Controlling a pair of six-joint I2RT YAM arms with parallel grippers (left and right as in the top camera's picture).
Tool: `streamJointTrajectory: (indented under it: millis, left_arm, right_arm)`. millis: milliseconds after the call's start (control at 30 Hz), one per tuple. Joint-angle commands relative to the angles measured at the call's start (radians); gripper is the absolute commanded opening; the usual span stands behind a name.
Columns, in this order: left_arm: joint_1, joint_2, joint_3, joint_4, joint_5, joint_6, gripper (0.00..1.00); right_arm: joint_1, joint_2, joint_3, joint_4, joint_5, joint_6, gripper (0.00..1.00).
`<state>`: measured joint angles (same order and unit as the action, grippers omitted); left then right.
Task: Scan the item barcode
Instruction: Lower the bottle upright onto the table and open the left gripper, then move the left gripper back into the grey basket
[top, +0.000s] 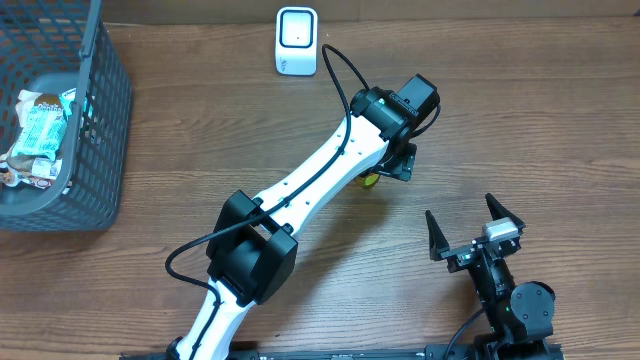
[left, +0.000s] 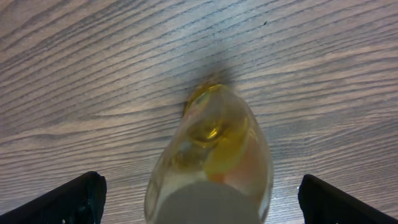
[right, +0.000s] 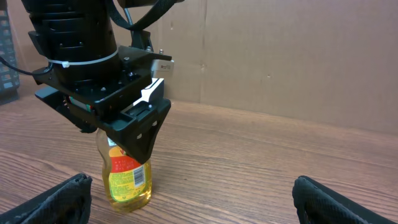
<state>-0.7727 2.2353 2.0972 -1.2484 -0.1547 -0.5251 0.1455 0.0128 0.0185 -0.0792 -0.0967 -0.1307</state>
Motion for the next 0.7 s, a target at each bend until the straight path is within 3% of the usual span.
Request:
streamJointTrajectory:
  millis: [0, 267, 433, 567, 667]
  left_arm:
    - [0.007, -0.012, 0.037, 0.009, -0.014, 0.023, 1.0]
    - [0.148, -0.052, 0.455, -0.046, -0.014, 0.145, 1.0]
    - [0.291, -0.061, 0.743, -0.112, -0.118, 0.242, 1.0]
    - [0.441, -0.061, 0.877, -0.137, -0.154, 0.401, 0.99]
    - [0.58, -0.061, 0.923, -0.148, -0.155, 0.444, 1.0]
  right_arm:
    - [-0.003, -0.01, -0.011, 0.003, 0.006, 0.002, 1.0]
    - [-0.003, -0.01, -0.011, 0.003, 0.006, 0.002, 1.0]
    - [-0.003, -0.01, -0.011, 0.003, 0.006, 0.002, 1.0]
    - [-0.003, -0.01, -0.011, 0.003, 0.006, 0.002, 1.0]
    - [-0.003, -0.01, -0.011, 0.003, 0.006, 0.002, 1.0]
